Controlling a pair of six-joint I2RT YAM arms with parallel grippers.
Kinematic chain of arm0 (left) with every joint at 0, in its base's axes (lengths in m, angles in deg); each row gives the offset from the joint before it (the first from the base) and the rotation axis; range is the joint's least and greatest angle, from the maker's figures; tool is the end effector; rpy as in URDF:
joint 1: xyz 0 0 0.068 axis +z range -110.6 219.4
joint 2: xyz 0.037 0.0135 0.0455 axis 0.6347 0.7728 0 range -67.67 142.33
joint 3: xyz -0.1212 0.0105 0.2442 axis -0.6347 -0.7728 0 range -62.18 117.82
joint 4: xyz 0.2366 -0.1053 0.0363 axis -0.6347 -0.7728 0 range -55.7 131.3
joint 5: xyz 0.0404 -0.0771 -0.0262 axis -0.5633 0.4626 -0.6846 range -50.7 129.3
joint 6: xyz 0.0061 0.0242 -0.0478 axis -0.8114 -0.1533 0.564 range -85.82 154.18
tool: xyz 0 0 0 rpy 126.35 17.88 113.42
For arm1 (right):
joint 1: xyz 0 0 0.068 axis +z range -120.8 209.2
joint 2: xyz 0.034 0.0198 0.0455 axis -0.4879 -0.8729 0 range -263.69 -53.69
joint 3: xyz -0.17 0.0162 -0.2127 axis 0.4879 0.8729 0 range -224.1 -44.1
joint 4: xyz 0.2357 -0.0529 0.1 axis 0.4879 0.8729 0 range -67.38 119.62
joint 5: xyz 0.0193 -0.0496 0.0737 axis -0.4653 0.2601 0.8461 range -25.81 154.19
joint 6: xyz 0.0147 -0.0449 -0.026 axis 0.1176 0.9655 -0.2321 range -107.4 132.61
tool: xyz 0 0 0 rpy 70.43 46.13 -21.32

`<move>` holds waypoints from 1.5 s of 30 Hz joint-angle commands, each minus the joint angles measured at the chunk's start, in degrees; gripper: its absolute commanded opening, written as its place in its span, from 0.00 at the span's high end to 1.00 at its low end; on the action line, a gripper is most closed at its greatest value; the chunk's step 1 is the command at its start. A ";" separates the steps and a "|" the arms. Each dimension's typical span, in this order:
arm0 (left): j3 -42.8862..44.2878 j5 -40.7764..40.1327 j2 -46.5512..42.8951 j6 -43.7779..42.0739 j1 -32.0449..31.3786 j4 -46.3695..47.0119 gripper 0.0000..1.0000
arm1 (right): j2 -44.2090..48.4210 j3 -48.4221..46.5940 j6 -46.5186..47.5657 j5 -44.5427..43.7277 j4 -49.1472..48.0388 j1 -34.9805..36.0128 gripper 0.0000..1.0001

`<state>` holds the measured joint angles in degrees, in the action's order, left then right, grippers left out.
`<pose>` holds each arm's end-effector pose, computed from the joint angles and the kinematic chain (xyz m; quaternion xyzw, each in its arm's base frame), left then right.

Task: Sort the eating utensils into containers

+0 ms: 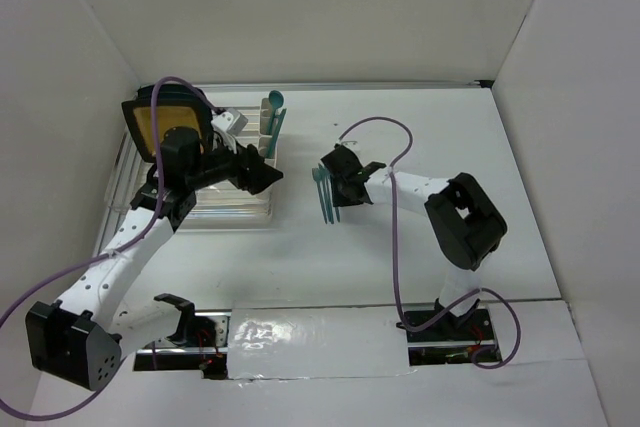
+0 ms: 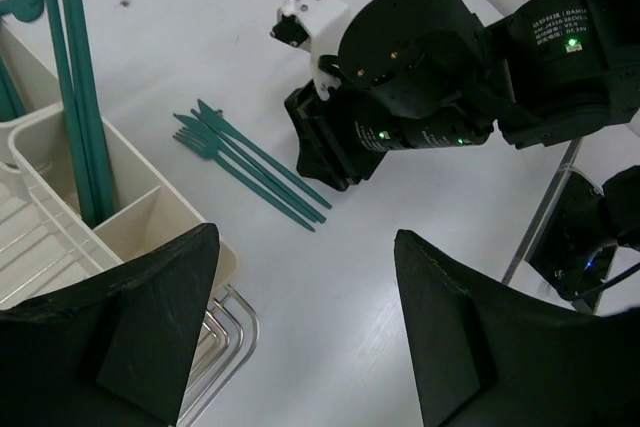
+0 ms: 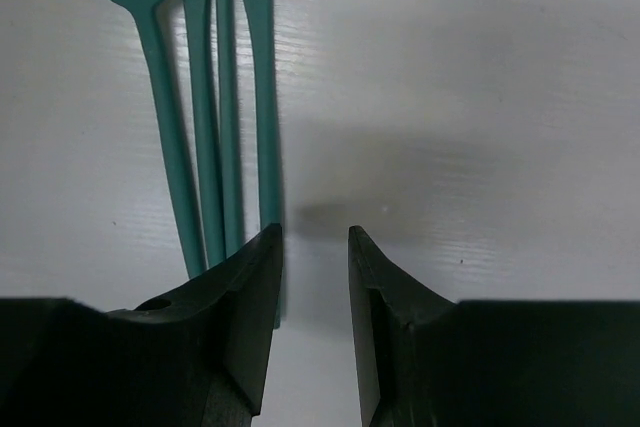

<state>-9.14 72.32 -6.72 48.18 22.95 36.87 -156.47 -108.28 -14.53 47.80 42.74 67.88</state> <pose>0.2287 -0.0878 0.3478 0.1941 0.7429 -0.3715 0.5220 0.2900 0.2193 0.1725 -0.0576 0.9522 0.0298 0.2986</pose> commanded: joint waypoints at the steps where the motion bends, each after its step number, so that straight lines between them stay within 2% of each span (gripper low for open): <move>1: 1.72 4.24 0.57 1.38 0.01 0.38 0.17 | -1.45 -4.54 1.21 -1.37 -3.16 1.31 0.60; 9: 1.55 3.90 0.14 1.21 -0.08 0.03 0.16 | -5.41 -7.00 1.56 -3.13 -2.63 3.34 0.58; 13: 1.28 3.37 -0.48 1.21 -0.16 0.30 0.16 | -7.77 -7.62 1.03 -7.16 -0.79 3.34 0.59; 20: 1.02 3.45 -1.01 1.29 0.01 0.29 0.15 | -6.55 -7.01 0.86 -7.70 -1.31 3.42 0.58; 31: 0.93 3.37 -0.66 1.21 0.01 0.21 0.15 | -9.01 -5.43 1.65 -6.56 -3.24 2.99 0.67; 36: 1.10 3.54 -0.39 1.12 0.10 0.21 0.15 | -6.65 -3.32 0.33 -2.70 -5.52 1.84 0.70; 43: 1.02 4.16 -0.56 1.12 0.01 0.30 0.15 | -1.11 -1.65 -0.55 -0.23 -6.06 0.61 0.60; 45: 1.02 4.08 -0.65 1.03 0.01 0.30 0.15 | -0.14 -1.65 -0.64 -0.23 -6.06 0.09 0.59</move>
<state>-9.14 74.98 -6.44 49.34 22.95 35.69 -160.78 -110.03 -14.64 46.91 38.08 68.73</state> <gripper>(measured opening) 0.848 0.404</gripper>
